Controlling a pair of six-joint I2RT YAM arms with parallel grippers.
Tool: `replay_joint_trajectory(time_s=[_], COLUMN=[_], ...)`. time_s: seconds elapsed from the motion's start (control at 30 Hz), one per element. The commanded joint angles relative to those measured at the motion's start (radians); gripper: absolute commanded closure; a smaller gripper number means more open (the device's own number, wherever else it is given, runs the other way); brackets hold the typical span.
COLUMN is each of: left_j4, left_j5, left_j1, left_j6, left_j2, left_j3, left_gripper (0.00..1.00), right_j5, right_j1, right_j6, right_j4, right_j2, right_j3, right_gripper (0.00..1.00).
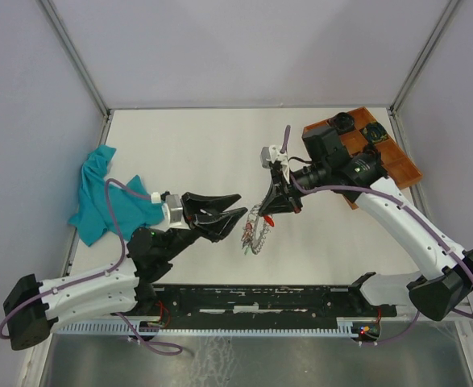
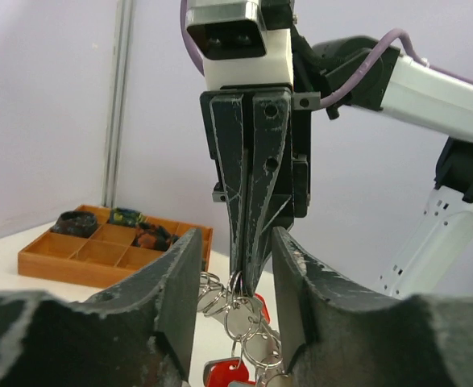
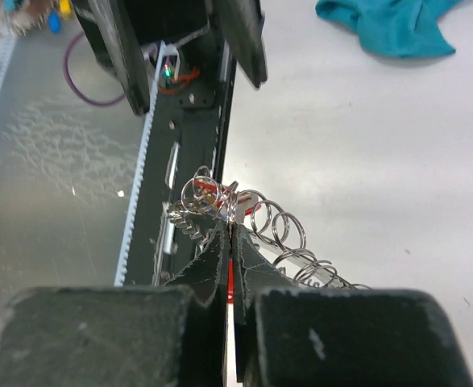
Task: Remove the keys from the keyring
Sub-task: Remove the key from the keyring.
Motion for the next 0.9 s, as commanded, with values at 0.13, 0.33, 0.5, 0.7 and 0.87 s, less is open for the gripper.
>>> replay_joint_trajectory(time_s=[0.13,0.33,0.5,0.7,0.87], left_j4=[-0.582,-0.519,-0.435,-0.336,-0.243], left_j5=[0.056,0.056,0.148,0.158,0.184], left_j1=[-0.002,0.000,0.000,0.000,-0.001], left_j6=[0.160,0.209,0.213,0.208,0.209], left_j2=[-0.093,-0.067,-0.004,0.056,0.092], left_j3=[0.100,0.023,-0.004,-0.008,-0.010], left_gripper=[0.67,0.86,0.85,0.79,0.73], right_j5=[0.063,0.067,0.050,0.021,0.009], right_j1=[0.011,0.020,0.022,0.028,0.033], right_j6=[-0.293,-0.340,-0.351,-0.369,-0.383], right_j4=[-0.229,-0.223,-0.222,-0.230,-0.237], right_j2=[-0.003,-0.028,-0.032,-0.039,-0.041], right_j3=[0.062,0.029,0.017,0.003,-0.006], right_gripper=[0.99,0.99,0.99,0.99,0.99])
